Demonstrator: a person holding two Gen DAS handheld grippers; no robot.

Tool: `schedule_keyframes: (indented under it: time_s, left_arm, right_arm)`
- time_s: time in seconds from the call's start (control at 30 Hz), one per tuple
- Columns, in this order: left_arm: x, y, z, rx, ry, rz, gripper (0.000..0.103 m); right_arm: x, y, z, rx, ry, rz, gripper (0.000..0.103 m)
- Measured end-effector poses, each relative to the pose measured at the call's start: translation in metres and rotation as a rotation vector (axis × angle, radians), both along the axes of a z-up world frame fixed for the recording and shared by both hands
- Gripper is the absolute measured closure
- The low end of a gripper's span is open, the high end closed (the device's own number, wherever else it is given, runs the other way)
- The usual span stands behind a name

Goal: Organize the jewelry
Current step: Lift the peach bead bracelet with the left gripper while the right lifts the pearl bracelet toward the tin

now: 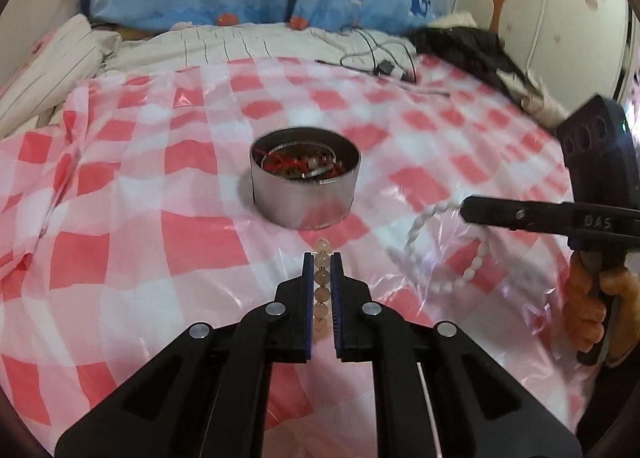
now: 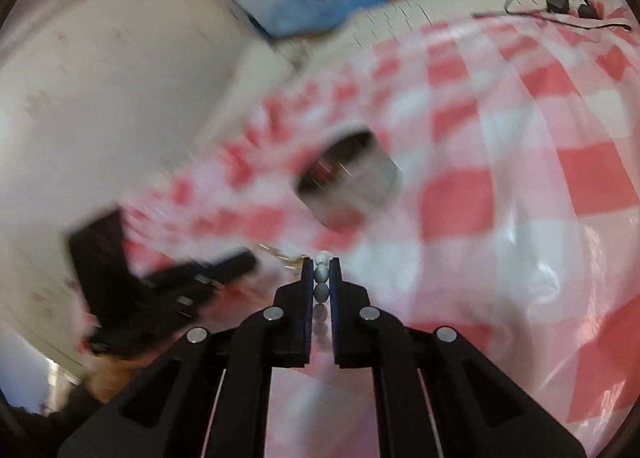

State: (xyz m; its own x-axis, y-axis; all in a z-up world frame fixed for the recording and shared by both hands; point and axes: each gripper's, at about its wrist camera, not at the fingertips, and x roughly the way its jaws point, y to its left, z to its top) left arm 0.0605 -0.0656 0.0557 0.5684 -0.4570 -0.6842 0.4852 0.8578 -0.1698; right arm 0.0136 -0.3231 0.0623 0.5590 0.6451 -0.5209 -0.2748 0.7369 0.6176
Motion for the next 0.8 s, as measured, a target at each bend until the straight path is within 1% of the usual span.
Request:
schedule_keyframes:
  time_s: [0.07,0.2,0.33,0.47,0.67,0.8]
  left_arm:
    - [0.000,0.000,-0.001,0.011,-0.003,0.006,0.096]
    - [0.000,-0.004,-0.004,0.044,-0.004,0.005,0.096]
    - [-0.003,-0.009,-0.003,0.104,-0.038,0.009,0.096]
    - [-0.004,-0.010,-0.002,0.137,-0.057,0.018,0.096]
    - [-0.007,-0.011,0.001,0.164,-0.084,0.019,0.096]
    - [-0.007,-0.011,0.003,0.167,-0.091,0.018,0.096]
  right_arm:
    - [-0.001,-0.003,0.003,0.047,-0.012,-0.003,0.095]
    - [0.000,-0.006,0.002,0.071,-0.006,-0.008,0.095]
    - [0.000,-0.002,0.010,0.070,-0.031,0.006,0.095]
    - [0.000,0.000,0.011,0.063,-0.039,0.010,0.095]
    - [0.000,0.000,0.010,0.071,-0.042,0.008,0.095]
    - [0.000,0.002,0.010,0.071,-0.042,0.012,0.095]
